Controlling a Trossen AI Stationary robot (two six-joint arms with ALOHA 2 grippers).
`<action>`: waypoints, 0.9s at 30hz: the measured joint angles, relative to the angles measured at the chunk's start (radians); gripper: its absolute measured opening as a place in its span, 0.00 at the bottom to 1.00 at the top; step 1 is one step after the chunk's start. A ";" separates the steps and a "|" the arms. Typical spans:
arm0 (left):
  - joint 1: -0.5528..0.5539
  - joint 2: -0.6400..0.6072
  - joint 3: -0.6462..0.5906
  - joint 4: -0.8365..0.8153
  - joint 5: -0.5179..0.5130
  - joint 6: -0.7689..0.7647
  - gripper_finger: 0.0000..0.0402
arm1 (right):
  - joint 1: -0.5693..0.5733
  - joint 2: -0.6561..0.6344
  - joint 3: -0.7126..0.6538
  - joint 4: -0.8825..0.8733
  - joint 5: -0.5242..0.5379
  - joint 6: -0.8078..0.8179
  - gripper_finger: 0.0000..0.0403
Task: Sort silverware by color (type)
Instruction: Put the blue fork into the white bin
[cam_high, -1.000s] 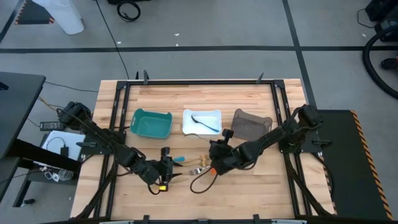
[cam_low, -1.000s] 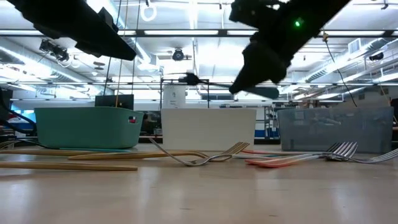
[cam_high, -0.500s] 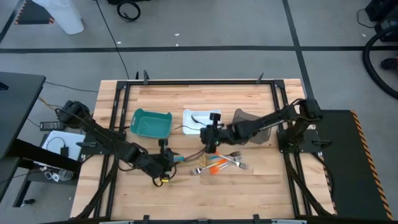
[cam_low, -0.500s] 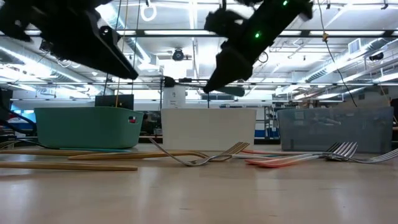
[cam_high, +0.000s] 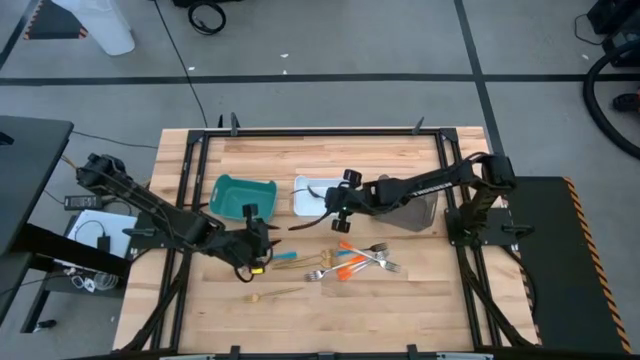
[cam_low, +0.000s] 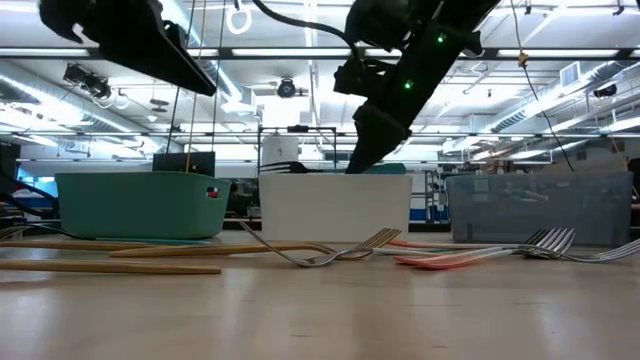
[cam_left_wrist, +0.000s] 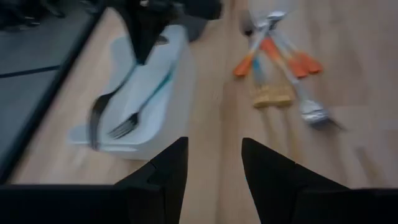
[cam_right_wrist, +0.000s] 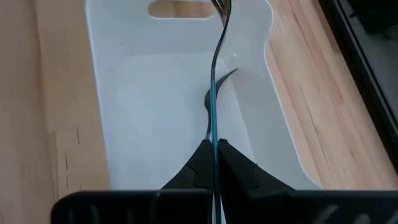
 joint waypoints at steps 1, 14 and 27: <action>0.001 -0.001 0.000 -0.024 -0.026 0.000 0.40 | -0.007 0.000 0.000 -0.004 -0.002 0.009 0.03; 0.270 -0.009 -0.001 -0.197 -0.124 0.148 0.40 | -0.240 0.000 0.001 -0.045 -0.361 0.006 0.03; 0.371 -0.008 -0.001 -0.120 0.096 0.195 0.40 | -0.251 0.000 0.000 -0.092 -0.427 0.014 0.04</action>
